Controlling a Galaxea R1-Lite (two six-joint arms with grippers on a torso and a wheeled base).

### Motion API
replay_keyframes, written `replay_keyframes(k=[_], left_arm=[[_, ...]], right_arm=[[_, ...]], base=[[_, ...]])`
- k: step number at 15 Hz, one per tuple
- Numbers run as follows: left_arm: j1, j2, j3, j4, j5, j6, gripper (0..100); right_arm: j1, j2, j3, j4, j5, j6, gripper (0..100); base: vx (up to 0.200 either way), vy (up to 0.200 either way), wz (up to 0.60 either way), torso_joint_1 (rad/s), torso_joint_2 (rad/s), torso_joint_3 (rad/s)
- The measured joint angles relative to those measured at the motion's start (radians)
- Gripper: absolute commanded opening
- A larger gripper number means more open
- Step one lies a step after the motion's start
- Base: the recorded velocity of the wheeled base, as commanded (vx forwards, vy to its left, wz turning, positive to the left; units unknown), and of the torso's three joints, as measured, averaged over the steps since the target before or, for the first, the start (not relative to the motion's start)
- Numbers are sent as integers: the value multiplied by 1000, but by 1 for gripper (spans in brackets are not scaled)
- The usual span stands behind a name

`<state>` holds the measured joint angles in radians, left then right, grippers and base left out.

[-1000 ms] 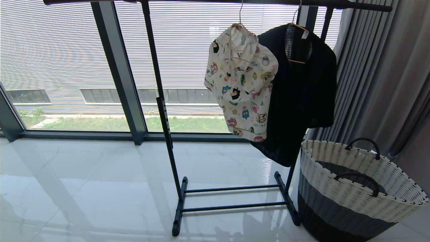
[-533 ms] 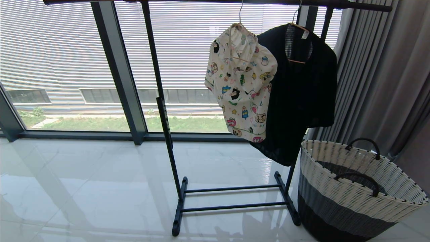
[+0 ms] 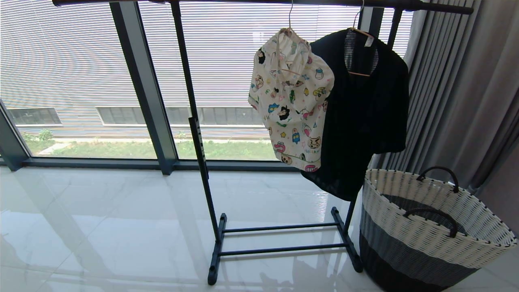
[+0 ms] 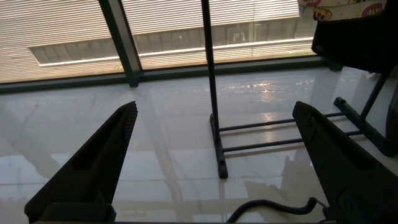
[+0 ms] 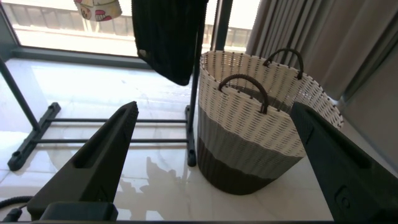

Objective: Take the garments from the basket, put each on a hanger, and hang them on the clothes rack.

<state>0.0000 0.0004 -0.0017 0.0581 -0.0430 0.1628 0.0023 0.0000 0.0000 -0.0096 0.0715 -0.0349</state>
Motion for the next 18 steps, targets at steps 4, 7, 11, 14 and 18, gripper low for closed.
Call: replay_keyframes(k=[4, 7, 11, 14, 18], left_arm=[[0, 0, 0, 0, 0, 0, 100], [0, 0, 0, 0, 0, 0, 100], [0, 0, 0, 0, 0, 0, 100], [0, 0, 0, 0, 0, 0, 100], [0, 0, 0, 0, 0, 0, 100]], right_arm=[[0, 0, 0, 0, 0, 0, 100], [-1, 0, 0, 0, 0, 0, 100], [0, 0, 0, 0, 0, -3, 100], [0, 0, 0, 0, 0, -4, 100], [0, 0, 0, 0, 0, -5, 100]], base=[[0, 0, 0, 0, 0, 0], [0, 0, 0, 0, 0, 0], [0, 0, 0, 0, 0, 0], [0, 0, 0, 0, 0, 0], [0, 0, 0, 0, 0, 0]])
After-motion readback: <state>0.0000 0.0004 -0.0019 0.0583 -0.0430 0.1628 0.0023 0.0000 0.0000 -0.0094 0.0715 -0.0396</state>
